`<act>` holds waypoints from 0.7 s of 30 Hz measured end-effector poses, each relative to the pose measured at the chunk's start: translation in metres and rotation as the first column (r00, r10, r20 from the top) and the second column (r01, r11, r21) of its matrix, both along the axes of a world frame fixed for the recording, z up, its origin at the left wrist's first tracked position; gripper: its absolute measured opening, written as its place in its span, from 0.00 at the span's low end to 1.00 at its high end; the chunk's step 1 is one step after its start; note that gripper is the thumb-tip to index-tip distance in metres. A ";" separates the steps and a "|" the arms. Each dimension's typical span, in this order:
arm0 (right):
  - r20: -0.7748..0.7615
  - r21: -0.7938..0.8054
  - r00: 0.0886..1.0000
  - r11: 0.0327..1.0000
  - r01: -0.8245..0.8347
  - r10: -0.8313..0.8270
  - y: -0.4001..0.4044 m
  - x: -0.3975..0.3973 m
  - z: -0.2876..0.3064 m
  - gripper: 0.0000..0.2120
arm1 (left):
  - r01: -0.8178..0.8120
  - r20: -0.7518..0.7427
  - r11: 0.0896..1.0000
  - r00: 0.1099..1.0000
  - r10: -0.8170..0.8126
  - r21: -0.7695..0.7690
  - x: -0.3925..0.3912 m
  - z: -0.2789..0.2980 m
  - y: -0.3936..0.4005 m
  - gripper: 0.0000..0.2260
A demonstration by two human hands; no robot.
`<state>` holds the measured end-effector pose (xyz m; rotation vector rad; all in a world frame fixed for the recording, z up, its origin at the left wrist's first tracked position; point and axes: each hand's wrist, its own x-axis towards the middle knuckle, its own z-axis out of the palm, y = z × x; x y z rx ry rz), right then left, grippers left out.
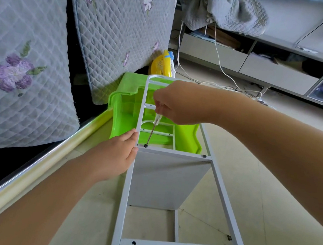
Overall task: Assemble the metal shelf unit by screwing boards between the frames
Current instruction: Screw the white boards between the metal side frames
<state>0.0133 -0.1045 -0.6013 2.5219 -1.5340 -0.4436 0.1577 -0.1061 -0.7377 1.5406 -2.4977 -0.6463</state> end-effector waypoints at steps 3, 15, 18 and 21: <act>-0.118 -0.034 0.993 0.999 0.029 -0.033 0.003 0.004 0.003 0.21 | 0.004 0.023 1.000 1.000 -0.004 0.004 -0.001 0.003 0.001 0.22; 0.161 0.051 0.986 0.998 0.043 -0.051 -0.001 0.004 -0.003 0.08 | 0.008 0.073 0.999 0.997 -0.011 0.038 -0.001 0.005 0.000 0.23; 0.064 -0.013 0.997 0.999 0.035 -0.034 -0.002 0.012 0.001 0.16 | 0.010 0.116 0.998 0.993 -0.016 0.055 -0.003 0.007 0.000 0.23; 0.002 -0.056 0.999 0.998 0.033 -0.033 -0.005 0.019 0.000 0.18 | 0.007 0.110 0.998 0.994 -0.013 0.056 -0.003 0.007 -0.001 0.23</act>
